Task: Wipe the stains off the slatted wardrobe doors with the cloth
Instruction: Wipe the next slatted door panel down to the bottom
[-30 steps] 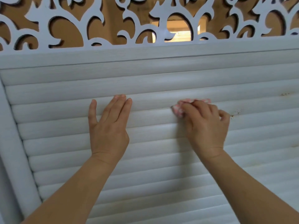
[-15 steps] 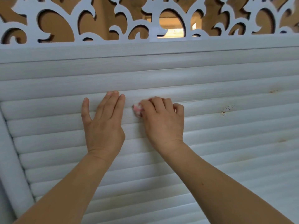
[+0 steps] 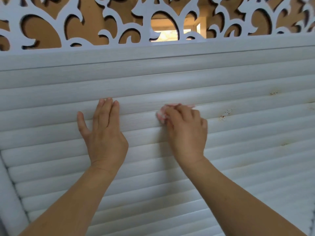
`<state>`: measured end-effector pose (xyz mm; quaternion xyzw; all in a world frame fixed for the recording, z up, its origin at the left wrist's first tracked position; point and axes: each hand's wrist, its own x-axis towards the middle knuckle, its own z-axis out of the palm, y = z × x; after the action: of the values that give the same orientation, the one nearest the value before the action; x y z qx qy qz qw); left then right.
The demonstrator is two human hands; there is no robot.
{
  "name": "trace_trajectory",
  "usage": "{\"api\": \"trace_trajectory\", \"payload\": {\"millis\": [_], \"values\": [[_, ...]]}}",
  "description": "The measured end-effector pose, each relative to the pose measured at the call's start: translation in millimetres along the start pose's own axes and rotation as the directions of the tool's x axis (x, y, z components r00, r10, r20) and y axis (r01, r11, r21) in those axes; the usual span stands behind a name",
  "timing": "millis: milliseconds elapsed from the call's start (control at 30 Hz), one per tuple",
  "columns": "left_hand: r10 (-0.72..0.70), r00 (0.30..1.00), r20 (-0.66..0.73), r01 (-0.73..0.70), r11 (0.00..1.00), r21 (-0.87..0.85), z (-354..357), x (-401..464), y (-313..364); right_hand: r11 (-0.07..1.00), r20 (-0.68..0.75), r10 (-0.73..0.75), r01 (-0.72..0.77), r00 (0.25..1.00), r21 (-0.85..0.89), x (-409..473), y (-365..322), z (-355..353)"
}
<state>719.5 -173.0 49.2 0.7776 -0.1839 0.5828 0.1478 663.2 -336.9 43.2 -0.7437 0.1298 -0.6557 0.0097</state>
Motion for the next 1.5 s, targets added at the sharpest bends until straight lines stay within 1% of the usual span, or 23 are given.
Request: {"api": "trace_trajectory", "payload": {"millis": [100, 167, 200, 267, 300, 333, 400, 467, 533, 600, 667, 700, 767, 867, 1033, 1167, 1233, 1333, 1433, 1500], "values": [[0.019, 1.0, 0.017, -0.019, 1.0, 0.003, -2, 1, -2, 0.969, 0.006, -0.24, 0.239, 0.971, 0.067, -18, -10, 5], [0.036, 0.999, 0.026, -0.037, 0.999, 0.008, -4, 1, -5, 0.94, 0.007, -0.332, 0.331, 0.943, 0.079, -29, -4, 5], [0.046, 0.998, 0.032, -0.046, 0.999, 0.01, -4, 1, -6, 0.933, 0.01, -0.355, 0.354, 0.935, 0.069, -31, 3, 4], [0.07, 0.997, 0.04, -0.071, 0.997, 0.023, -6, 0, -10, 0.939, 0.011, -0.341, 0.34, 0.94, 0.046, -33, 18, 3], [0.084, 0.996, 0.042, -0.085, 0.996, 0.027, -6, 0, -12, 0.952, 0.002, -0.304, 0.304, 0.953, 0.033, -33, 27, 3], [0.098, 0.994, 0.044, -0.1, 0.994, 0.033, -7, 0, -15, 0.969, -0.009, -0.247, 0.248, 0.969, 0.024, -33, 35, 2], [0.137, 0.99, 0.042, -0.138, 0.989, 0.044, -7, -2, -20, 0.996, -0.029, -0.081, 0.082, 0.996, 0.017, -36, 50, 1], [0.177, 0.983, 0.044, -0.18, 0.982, 0.058, -6, -10, -26, 0.997, -0.05, 0.08, -0.079, 0.996, 0.022, -39, 53, 3], [0.211, 0.976, 0.056, -0.214, 0.975, 0.062, -7, -21, -31, 0.985, -0.071, 0.173, -0.172, 0.982, 0.025, -42, 45, 7], [0.233, 0.969, 0.083, -0.238, 0.969, 0.066, -7, -34, -35, 0.979, -0.082, 0.201, -0.199, 0.976, 0.037, -46, 30, 12], [0.244, 0.962, 0.119, -0.253, 0.965, 0.066, -8, -46, -38, 0.984, -0.075, 0.179, -0.177, 0.981, 0.031, -51, 13, 15], [0.247, 0.96, 0.133, -0.257, 0.964, 0.062, -8, -51, -39, 0.99, -0.065, 0.144, -0.143, 0.987, 0.014, -56, 6, 17], [0.249, 0.957, 0.15, -0.259, 0.964, 0.055, -6, -60, -41, 0.999, -0.032, 0.039, -0.039, 0.999, -0.005, -66, -8, 20], [0.248, 0.957, 0.154, -0.258, 0.965, 0.053, -3, -65, -44, 0.994, 0.036, -0.104, 0.103, 0.994, 0.041, -75, -31, 21], [0.252, 0.957, 0.143, -0.261, 0.964, 0.048, -1, -64, -44, 0.947, 0.082, -0.288, 0.271, 0.954, 0.174, -89, -58, 27], [0.264, 0.953, 0.146, -0.275, 0.96, 0.056, -3, -63, -47, 0.899, 0.051, -0.419, 0.406, 0.907, 0.162, -93, -42, 28], [0.273, 0.95, 0.152, -0.285, 0.956, 0.07, -3, -63, -49, 0.897, 0.044, -0.425, 0.414, 0.904, 0.154, -93, -27, 26], [0.271, 0.95, 0.154, -0.286, 0.955, 0.085, -3, -65, -51, 0.929, 0.057, -0.353, 0.343, 0.934, 0.137, -94, -3, 23], [0.268, 0.952, 0.145, -0.282, 0.955, 0.09, -3, -68, -53, 0.966, 0.077, -0.243, 0.234, 0.967, 0.111, -93, 24, 17], [0.264, 0.955, 0.137, -0.277, 0.957, 0.086, -2, -70, -54, 0.986, 0.088, -0.125, 0.114, 0.988, 0.123, -89, 39, 10]]}}
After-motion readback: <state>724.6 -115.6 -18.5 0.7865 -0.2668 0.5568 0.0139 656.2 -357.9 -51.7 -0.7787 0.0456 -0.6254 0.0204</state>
